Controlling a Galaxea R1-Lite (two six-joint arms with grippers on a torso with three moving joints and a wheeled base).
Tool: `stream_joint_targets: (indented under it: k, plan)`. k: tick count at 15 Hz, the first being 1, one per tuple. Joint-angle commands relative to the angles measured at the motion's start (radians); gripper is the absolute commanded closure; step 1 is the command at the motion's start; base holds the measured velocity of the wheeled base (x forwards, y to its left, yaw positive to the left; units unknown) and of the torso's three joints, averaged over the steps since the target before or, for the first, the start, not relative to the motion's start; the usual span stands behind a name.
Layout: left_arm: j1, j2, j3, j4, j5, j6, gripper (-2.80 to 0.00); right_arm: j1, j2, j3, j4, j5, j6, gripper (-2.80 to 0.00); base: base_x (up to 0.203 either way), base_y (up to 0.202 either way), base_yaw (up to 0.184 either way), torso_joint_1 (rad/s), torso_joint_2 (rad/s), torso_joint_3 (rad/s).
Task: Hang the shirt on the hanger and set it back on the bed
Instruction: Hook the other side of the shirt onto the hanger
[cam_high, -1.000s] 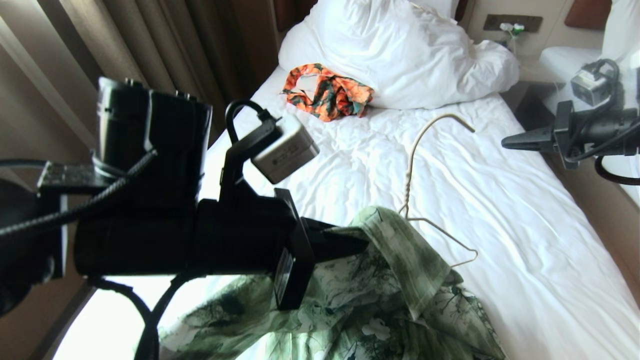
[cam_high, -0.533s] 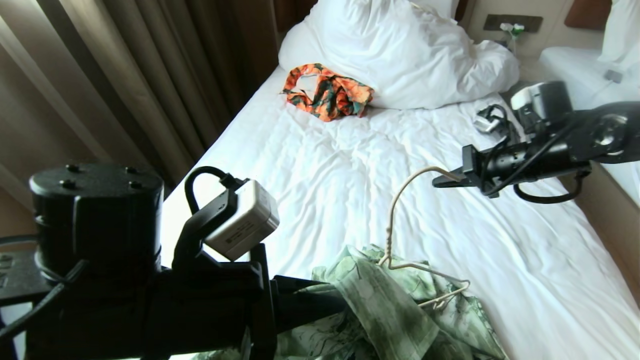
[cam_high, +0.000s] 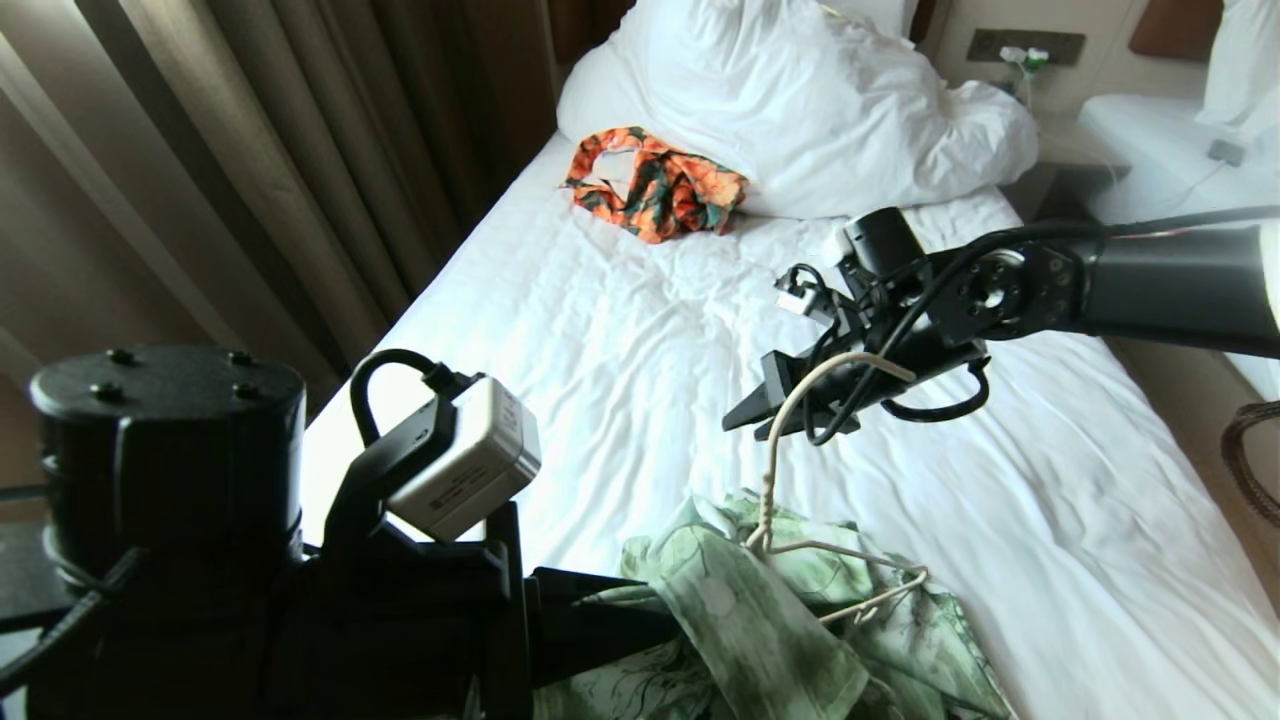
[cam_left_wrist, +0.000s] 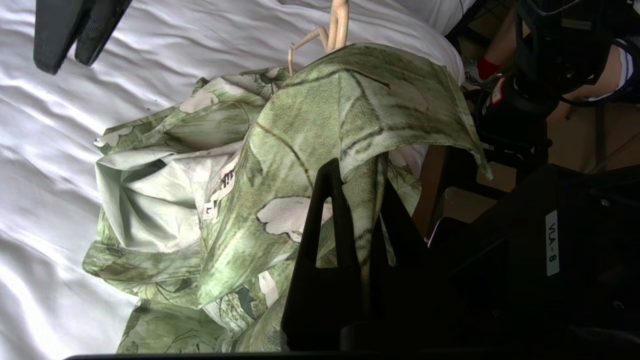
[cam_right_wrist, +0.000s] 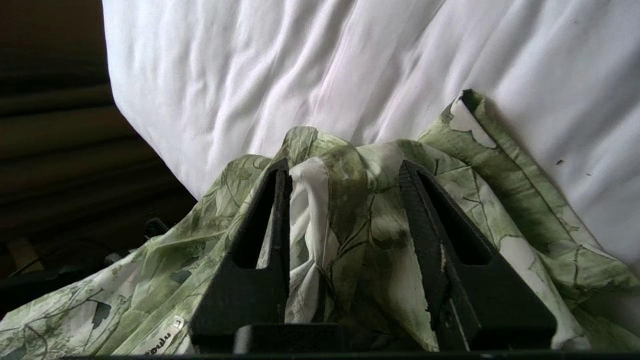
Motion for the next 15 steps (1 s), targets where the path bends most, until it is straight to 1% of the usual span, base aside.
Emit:
stream_joint_targets:
  k: [1, 5, 7, 10, 13, 14, 15]
  plan:
    - [0.001, 0.006, 0.012, -0.009, -0.002, 0.001, 0.0, 0.035, 0.032, -0.013, 0.016, 0.002, -0.01, -2.8, 0.0, 0.0, 0.0, 0.0, 0.0, 0.0]
    - [0.001, 0.012, 0.026, -0.037, -0.002, 0.002, 0.0, 0.05, 0.055, -0.002, 0.047, 0.002, -0.016, -2.8, 0.0, 0.0, 0.0, 0.0, 0.0, 0.0]
    - [0.001, 0.011, 0.029, -0.039, -0.002, 0.004, 0.0, 0.062, 0.062, 0.005, 0.09, 0.002, -0.056, -2.8, 0.0, 0.0, 0.0, 0.0, 0.0, 0.0]
    - [0.001, 0.008, 0.032, -0.039, -0.002, 0.002, 0.0, 0.084, 0.08, 0.03, 0.092, -0.012, -0.065, -2.8, 0.0, 0.0, 0.0, 0.0, 0.0, 0.0]
    - [0.004, 0.004, 0.04, -0.04, -0.002, 0.002, 0.0, 0.1, 0.107, 0.036, 0.09, -0.059, -0.067, -2.8, 0.0, 0.0, 0.0, 0.0, 0.0, 0.0]
    - [0.004, 0.003, 0.044, -0.047, -0.002, 0.002, 0.0, 0.102, 0.115, 0.036, 0.088, -0.067, -0.068, 0.0, 0.0, 0.0, 0.0, 0.0, 0.0, 0.0]
    - [0.004, 0.002, 0.05, -0.06, -0.002, 0.002, 0.0, 0.102, 0.118, 0.036, 0.082, -0.076, -0.071, 0.0, 0.0, 0.0, 0.0, 0.0, 0.0, 0.0]
